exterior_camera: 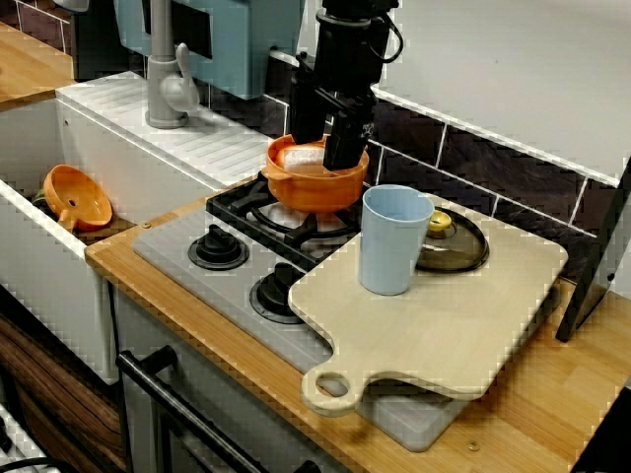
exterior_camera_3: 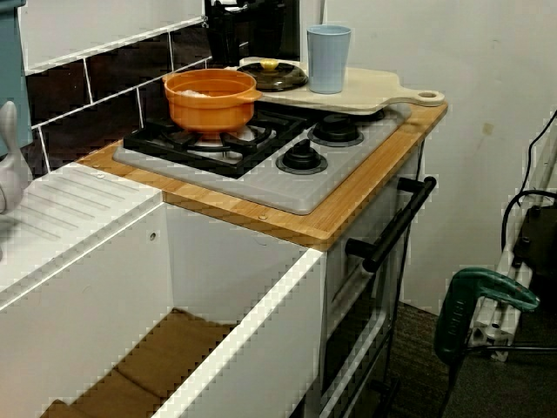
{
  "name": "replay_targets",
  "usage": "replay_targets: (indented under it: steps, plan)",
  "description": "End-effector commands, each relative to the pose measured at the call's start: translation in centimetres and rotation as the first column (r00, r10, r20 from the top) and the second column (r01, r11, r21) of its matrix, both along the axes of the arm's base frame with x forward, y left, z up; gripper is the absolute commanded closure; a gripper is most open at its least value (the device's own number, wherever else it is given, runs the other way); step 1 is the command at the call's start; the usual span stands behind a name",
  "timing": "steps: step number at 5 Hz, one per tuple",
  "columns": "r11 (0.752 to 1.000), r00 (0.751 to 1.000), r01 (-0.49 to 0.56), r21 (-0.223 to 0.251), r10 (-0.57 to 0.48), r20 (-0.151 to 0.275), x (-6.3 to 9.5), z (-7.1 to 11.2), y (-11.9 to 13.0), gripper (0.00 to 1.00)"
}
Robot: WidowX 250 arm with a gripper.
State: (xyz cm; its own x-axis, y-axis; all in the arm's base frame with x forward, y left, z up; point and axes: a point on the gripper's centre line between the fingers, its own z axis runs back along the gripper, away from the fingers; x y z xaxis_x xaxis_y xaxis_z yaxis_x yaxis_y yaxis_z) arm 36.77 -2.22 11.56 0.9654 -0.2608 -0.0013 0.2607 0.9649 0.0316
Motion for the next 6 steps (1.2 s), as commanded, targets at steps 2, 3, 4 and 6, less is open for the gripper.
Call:
replay_targets:
  steps: [2, 3, 4, 6]
  plan:
    - [0.999, 0.999, 0.037, -0.002, -0.037, -0.001, -0.9, 1.7, -0.7, 0.00]
    - [0.999, 0.999, 0.049, -0.021, -0.049, 0.012, -1.7, 3.5, -0.5, 0.00]
    - [0.997, 0.998, 0.064, -0.052, -0.064, -0.004, -2.2, 4.5, 0.1, 0.00]
    - [0.995, 0.995, 0.093, -0.037, -0.093, 0.020, -2.9, 4.3, 0.1, 0.00]
